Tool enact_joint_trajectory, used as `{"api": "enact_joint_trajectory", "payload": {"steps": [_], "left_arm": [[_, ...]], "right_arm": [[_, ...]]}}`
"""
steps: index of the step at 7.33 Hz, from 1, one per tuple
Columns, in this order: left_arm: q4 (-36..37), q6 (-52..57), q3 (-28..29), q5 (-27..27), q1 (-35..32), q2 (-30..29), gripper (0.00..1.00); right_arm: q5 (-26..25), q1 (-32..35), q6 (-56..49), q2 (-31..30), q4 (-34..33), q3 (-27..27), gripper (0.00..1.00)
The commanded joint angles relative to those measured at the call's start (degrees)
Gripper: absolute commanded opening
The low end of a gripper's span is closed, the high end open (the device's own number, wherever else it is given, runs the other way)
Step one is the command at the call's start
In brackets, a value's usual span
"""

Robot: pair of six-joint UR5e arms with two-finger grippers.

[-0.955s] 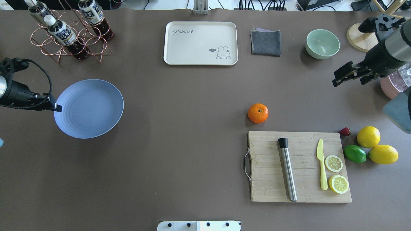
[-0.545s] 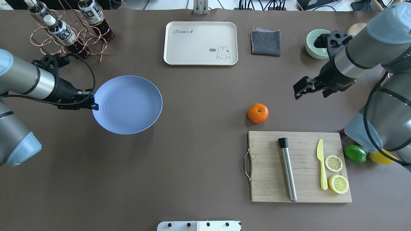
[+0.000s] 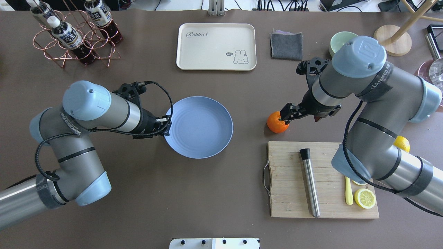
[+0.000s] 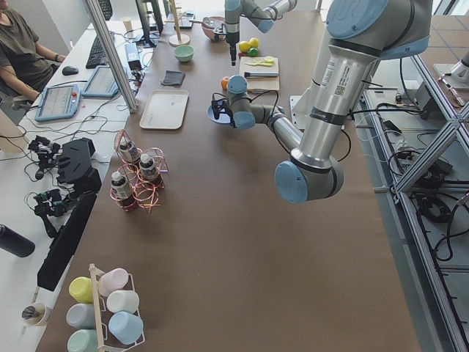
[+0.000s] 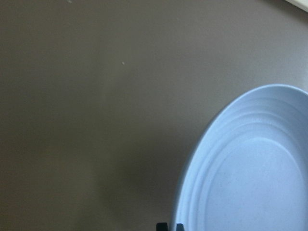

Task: Pick orange to plate
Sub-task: 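Lower the right gripper around the orange and close it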

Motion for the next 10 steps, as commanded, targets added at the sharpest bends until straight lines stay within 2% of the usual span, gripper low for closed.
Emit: {"api": "enact_joint_trajectory", "payload": {"steps": [1, 3, 5, 7, 9, 10], "left_arm": [[-0.1, -1.31, 2.31, 3.34, 3.21, -2.22, 0.0], [-0.28, -1.31, 2.41, 3.62, 4.36, -2.22, 0.0], [-0.28, -2.36, 2.41, 3.62, 4.45, -2.31, 0.0], [-0.28, -2.37, 2.41, 3.62, 4.45, -2.31, 0.0], [-0.28, -2.37, 2.32, 3.53, 4.45, -2.22, 0.0], [-0.28, -2.28, 2.32, 3.53, 4.45, -2.22, 0.0]], "right_arm": [[-2.26, -1.17, -0.47, 3.34, 1.23, -5.14, 1.0], [-2.45, -1.88, 0.32, 5.11, 14.18, -14.44, 0.99], [-2.45, -1.96, -0.29, 5.82, 15.3, -17.11, 0.98], [-2.36, -2.4, -0.29, 5.39, 15.04, -17.03, 0.98], [-2.45, -2.93, -0.12, 5.12, 14.95, -17.12, 0.93], [-2.45, -3.02, 0.15, 5.29, 14.95, -17.12, 0.8]]}}
